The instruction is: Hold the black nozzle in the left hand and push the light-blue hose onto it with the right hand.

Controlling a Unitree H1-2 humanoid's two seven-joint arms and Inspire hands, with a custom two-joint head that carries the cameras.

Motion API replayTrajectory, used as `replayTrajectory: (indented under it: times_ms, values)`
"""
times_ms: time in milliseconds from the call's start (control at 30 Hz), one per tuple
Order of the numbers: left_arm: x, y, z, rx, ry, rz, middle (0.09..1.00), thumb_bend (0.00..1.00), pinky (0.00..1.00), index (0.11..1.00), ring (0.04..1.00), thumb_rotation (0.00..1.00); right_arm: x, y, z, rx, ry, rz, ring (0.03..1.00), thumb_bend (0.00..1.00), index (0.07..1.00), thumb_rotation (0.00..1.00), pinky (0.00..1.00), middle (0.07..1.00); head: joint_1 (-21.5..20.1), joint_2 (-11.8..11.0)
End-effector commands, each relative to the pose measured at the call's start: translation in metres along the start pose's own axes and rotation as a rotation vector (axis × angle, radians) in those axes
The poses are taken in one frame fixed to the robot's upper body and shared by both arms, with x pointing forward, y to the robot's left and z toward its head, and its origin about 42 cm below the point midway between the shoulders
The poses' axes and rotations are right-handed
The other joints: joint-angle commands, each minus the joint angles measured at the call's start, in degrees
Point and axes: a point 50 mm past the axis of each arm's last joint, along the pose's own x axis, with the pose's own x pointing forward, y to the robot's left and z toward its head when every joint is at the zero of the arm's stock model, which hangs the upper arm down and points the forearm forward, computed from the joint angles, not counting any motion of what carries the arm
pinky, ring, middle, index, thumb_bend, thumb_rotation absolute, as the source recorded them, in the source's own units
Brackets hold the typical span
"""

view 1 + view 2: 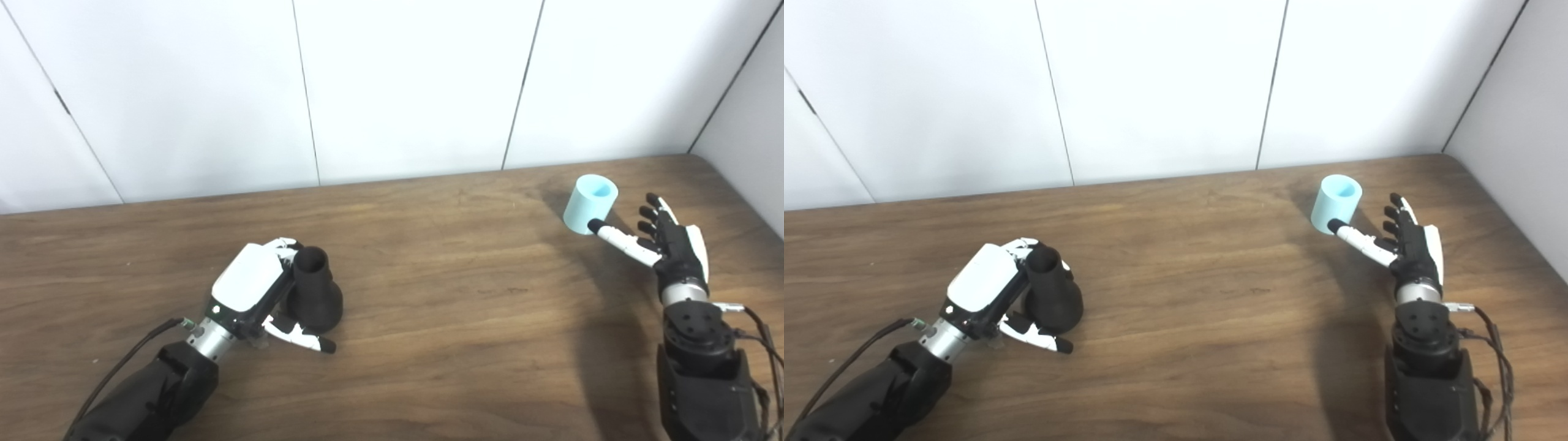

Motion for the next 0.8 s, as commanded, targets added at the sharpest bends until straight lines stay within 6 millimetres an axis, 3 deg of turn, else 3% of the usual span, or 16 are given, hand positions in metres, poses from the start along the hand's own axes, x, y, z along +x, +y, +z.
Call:
replayTrajectory:
  times_ms: [0, 167, 467, 633, 767]
  values:
    - [-0.061, -0.098, 0.071, -0.278, 0.058, -0.096, 0.485, 0.52, 0.76, 0.479, 0.479, 0.00, 0.017, -0.012, 0.042, -0.031, -0.118, -0.062, 0.886, 0.94, 0.928, 0.42, 0.82, 0.905, 0.14, 0.08]
    - [-0.062, -0.099, 0.072, -0.276, 0.056, -0.090, 0.486, 0.52, 0.75, 0.478, 0.480, 0.00, 0.029, -0.005, 0.048, -0.001, -0.113, -0.053, 0.850, 0.90, 0.920, 0.39, 0.72, 0.903, 0.24, 0.11]
    - [-0.070, -0.104, 0.077, -0.276, 0.053, -0.107, 0.487, 0.52, 0.74, 0.477, 0.475, 0.00, 0.048, 0.006, 0.047, -0.047, -0.124, -0.078, 0.829, 0.91, 0.902, 0.37, 0.71, 0.879, 0.16, 0.22]
    - [-0.072, -0.106, 0.078, -0.274, 0.050, -0.111, 0.482, 0.52, 0.74, 0.483, 0.475, 0.00, 0.054, 0.013, 0.047, -0.043, -0.153, -0.077, 0.850, 0.88, 0.912, 0.26, 0.75, 0.887, 0.02, 0.22]
    - [-0.073, -0.105, 0.077, -0.271, 0.047, -0.116, 0.482, 0.52, 0.74, 0.483, 0.475, 0.00, 0.059, 0.019, 0.045, -0.031, -0.161, -0.081, 0.855, 0.91, 0.908, 0.24, 0.76, 0.891, 0.29, 0.22]
